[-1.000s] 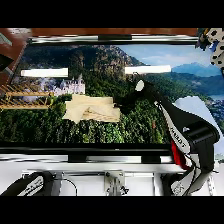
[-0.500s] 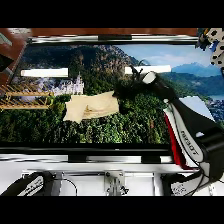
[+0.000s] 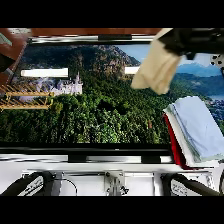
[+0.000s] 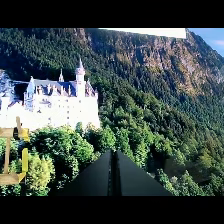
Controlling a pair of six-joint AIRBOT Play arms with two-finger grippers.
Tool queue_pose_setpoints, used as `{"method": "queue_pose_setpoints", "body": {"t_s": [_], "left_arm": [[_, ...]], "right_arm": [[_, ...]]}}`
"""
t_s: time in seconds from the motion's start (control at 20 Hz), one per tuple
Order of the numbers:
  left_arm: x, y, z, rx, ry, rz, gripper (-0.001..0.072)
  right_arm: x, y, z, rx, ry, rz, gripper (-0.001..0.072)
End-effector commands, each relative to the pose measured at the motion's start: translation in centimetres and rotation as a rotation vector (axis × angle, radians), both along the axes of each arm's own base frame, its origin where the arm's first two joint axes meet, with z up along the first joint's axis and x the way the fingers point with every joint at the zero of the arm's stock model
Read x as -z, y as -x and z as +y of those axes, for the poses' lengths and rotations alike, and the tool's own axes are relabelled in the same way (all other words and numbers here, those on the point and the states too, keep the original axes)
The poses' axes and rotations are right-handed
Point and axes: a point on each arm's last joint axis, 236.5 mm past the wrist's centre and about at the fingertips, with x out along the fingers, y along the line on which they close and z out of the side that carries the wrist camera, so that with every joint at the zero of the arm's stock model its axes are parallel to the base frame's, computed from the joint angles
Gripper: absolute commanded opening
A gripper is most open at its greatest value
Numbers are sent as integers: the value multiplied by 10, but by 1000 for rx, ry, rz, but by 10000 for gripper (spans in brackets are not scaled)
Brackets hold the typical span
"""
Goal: Fold the shirts.
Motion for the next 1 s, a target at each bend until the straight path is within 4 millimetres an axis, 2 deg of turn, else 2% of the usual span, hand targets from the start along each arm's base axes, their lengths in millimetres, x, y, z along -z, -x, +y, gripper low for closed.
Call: {"method": "queue_pose_setpoints", "body": {"t_s": [0.0, 0.2, 0.4, 0.5, 0.6, 0.7, 0.8, 0.85, 0.95], "left_arm": [[0, 0, -7, 24, -12, -3, 36], [0, 0, -10, 42, -26, -8, 36], [10, 0, -9, 43, -24, 13, 36], [26, 0, -10, 44, -17, 49, 36], [42, 1, -10, 45, -9, 85, 36], [52, 2, -10, 45, -5, 109, 36], [56, 2, -10, 45, -3, 119, 36], [55, 2, -10, 44, -4, 115, 36], [55, 2, -10, 44, -3, 115, 37]], "right_arm": [[-26, 20, -79, 205, 26, 20, 63], [-20, 15, -123, 294, 61, 20, 63], [-19, -7, -133, 313, 28, -14, 63], [-31, -23, -130, 303, -43, -70, 63], [-50, -37, -132, 322, -114, -153, 64], [-73, -48, -142, 379, -175, -236, 63], [-82, -52, -156, 436, -205, -261, 63], [-76, -52, -164, 457, -188, -244, 63], [-45, -46, -182, 507, -117, -129, 63]]}}
